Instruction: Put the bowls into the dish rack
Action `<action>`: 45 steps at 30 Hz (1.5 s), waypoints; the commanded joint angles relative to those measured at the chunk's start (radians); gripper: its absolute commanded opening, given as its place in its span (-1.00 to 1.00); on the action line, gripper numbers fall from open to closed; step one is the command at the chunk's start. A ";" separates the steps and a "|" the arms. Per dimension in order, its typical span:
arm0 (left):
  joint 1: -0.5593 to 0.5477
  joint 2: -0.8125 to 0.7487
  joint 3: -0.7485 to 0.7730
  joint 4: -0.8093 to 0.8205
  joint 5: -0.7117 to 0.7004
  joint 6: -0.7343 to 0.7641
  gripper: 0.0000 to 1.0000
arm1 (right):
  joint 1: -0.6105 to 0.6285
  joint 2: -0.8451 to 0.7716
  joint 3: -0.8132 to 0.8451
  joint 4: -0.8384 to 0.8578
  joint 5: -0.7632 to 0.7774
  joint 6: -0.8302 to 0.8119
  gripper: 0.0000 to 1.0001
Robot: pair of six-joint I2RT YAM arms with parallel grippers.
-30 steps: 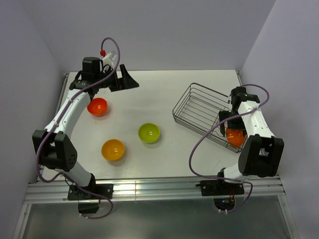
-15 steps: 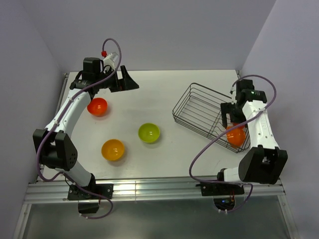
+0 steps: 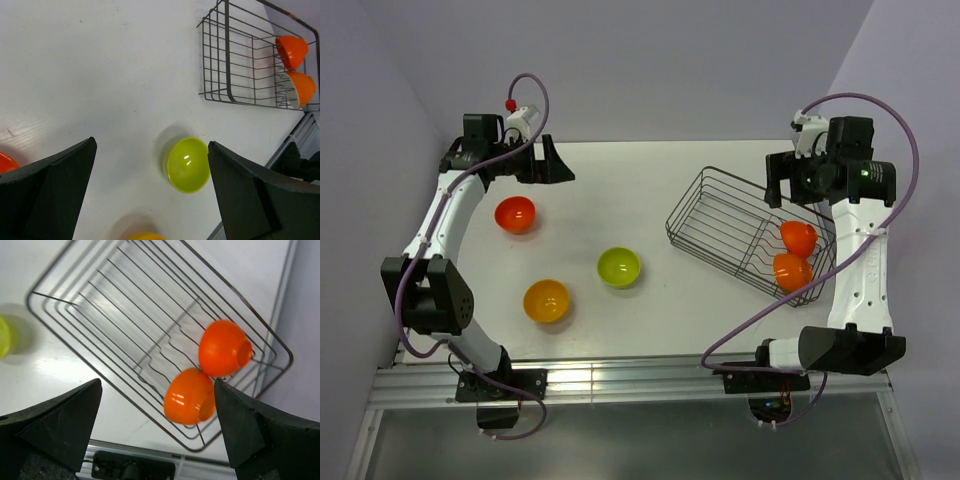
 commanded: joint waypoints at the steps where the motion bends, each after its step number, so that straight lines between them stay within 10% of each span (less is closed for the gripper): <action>1: -0.007 -0.004 0.068 -0.099 -0.051 0.179 0.99 | 0.009 0.032 0.070 0.014 -0.167 0.008 1.00; 14: -0.145 0.008 -0.152 -0.118 -0.131 0.377 0.81 | 0.009 0.080 0.055 0.105 -0.453 0.123 1.00; 45: -0.396 0.171 -0.223 0.006 -0.232 0.328 0.52 | 0.009 -0.005 -0.163 0.151 -0.422 0.181 0.98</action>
